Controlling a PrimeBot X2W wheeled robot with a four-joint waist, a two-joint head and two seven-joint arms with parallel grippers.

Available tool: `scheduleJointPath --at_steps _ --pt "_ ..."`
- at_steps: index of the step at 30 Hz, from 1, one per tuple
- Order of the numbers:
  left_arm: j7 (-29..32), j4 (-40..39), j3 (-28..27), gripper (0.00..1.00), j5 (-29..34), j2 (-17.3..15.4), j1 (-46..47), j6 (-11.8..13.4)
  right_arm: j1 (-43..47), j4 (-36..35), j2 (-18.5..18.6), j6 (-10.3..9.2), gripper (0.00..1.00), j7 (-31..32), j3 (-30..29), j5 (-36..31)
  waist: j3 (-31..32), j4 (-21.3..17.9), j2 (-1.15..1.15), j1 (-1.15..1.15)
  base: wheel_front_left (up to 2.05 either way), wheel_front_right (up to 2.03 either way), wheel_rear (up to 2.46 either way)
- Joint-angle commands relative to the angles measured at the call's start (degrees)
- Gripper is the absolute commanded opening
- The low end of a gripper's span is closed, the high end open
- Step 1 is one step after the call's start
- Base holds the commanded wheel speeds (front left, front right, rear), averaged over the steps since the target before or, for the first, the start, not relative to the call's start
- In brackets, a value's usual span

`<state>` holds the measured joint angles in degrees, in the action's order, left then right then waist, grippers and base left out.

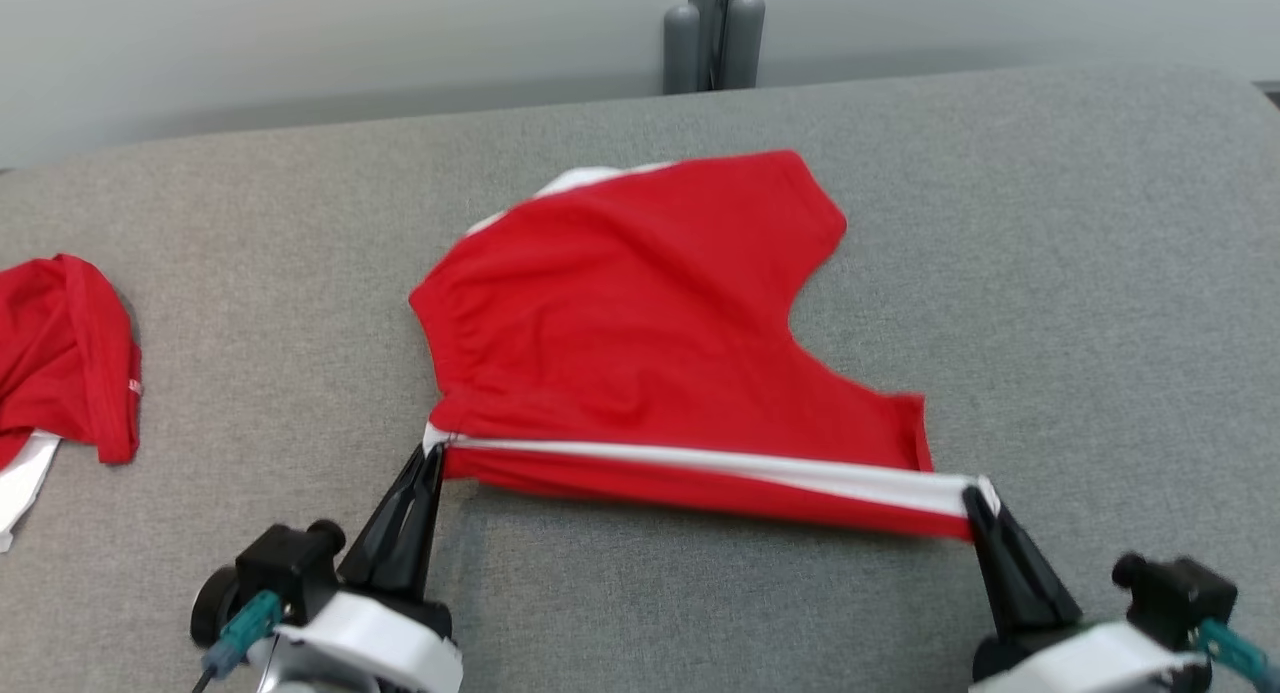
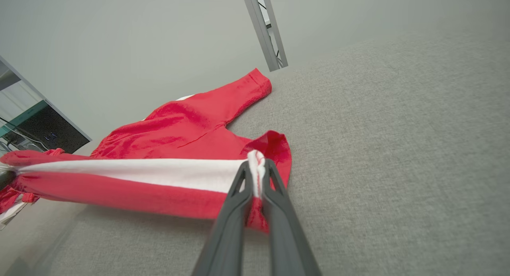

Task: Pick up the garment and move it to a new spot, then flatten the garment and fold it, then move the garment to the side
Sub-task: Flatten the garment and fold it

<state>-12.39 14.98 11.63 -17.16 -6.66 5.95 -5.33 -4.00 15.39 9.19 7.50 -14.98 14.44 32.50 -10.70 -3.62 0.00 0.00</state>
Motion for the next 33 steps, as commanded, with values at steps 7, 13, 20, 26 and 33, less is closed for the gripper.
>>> scheduleJointPath --at_steps 7,13,20,26,33 --pt "7.7 -16.7 -1.7 0.00 -1.5 -1.3 -13.0 5.6 13.5 -11.3 -1.3 -0.02 0.00 4.4 -4.8 -4.9 5.1 0.0 0.00 0.00 0.00 0.00 0.00" --pt "12.8 -25.9 -1.3 0.00 -2.1 -1.4 -20.3 8.3 20.8 -20.0 -2.8 -0.02 0.00 10.5 -8.7 -8.5 7.8 0.4 0.00 0.00 0.00 0.00 0.00" --pt "15.8 -27.9 -1.1 0.00 -2.9 -1.9 -21.1 8.8 19.2 -22.3 -1.1 -0.03 0.00 13.6 -11.0 -10.0 7.6 0.9 0.00 0.00 0.00 0.00 0.00" --pt "16.3 -24.1 -0.9 0.00 -3.6 -1.7 -16.5 7.9 9.6 -16.6 2.6 -0.08 0.00 11.1 -9.0 -8.2 3.9 2.3 0.00 0.00 0.00 0.00 0.00" --pt "15.1 -19.1 0.1 0.00 -3.4 -0.6 -5.2 6.3 -9.3 -6.6 7.8 -0.05 0.00 8.7 -3.1 -5.4 -5.4 6.0 0.00 0.00 0.00 0.00 0.00"
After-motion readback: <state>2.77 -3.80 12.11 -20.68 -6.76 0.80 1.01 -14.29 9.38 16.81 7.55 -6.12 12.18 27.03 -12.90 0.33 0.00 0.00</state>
